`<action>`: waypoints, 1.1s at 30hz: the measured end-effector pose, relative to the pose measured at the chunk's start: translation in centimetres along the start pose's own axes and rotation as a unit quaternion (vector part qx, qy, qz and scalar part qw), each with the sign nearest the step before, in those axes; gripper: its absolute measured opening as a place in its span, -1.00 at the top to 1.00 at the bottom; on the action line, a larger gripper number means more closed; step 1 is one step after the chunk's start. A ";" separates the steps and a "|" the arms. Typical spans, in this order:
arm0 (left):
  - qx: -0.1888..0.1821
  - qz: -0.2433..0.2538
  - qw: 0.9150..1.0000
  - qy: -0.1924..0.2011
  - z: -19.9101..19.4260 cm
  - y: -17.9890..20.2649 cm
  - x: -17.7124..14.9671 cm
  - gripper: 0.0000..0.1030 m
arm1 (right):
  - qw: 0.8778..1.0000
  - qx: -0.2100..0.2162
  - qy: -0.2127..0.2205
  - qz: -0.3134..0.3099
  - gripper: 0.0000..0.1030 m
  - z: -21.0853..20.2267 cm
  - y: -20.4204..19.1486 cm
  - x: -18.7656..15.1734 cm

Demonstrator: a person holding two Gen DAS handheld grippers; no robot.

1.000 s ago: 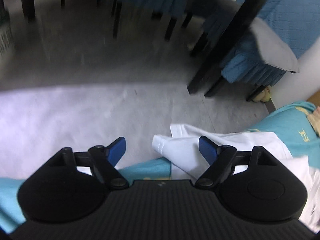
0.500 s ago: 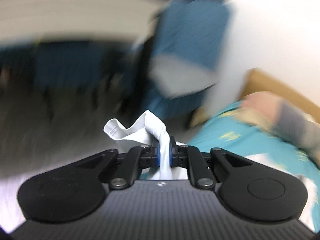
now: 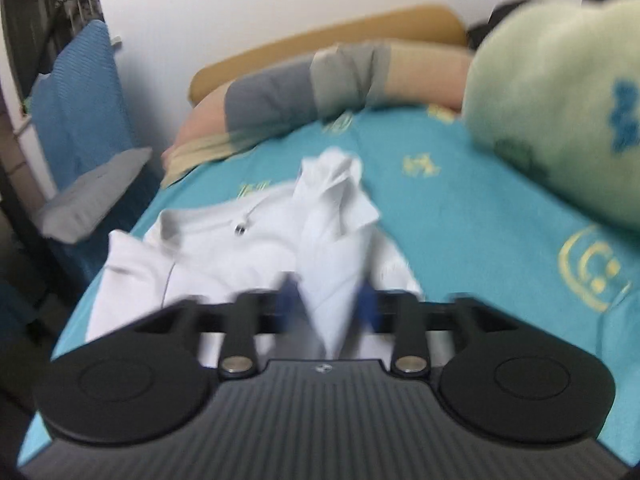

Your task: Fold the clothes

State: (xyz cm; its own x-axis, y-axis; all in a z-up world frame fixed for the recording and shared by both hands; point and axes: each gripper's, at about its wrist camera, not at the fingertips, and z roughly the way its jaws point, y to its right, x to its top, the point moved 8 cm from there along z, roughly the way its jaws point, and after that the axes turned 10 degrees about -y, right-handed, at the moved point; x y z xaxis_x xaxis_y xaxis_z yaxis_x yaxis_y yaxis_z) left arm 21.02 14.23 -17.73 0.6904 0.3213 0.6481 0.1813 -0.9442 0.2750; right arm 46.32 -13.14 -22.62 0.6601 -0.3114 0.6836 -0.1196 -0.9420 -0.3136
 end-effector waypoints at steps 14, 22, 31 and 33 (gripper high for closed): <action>-0.042 0.051 0.997 -0.027 -2.0 3.0 -1.4 -0.90 | 0.989 0.107 -0.018 -0.098 -0.59 -23.0 -1.4 -7.0; -0.034 0.061 0.992 -0.109 -5.8 3.2 -5.6 -0.70 | 0.991 0.111 -0.042 -0.060 -0.59 -34.7 4.8 -14.8; 0.051 -0.042 0.968 -0.242 -5.0 -2.3 -8.9 -0.43 | 0.991 0.125 -0.036 0.039 -0.59 -35.3 10.1 -14.5; 0.063 -0.045 0.957 -0.279 -4.6 -2.9 -10.1 -0.31 | 0.989 0.130 -0.042 0.053 -0.59 -34.6 10.6 -14.4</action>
State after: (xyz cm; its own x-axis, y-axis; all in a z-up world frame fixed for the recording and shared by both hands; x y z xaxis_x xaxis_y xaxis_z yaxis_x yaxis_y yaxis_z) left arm 10.27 14.02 -21.83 0.9283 0.3463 0.1353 0.3166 -0.9271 0.2007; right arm 9.84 -22.92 -12.98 0.7145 -0.3849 0.5842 -0.0036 -0.8371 -0.5471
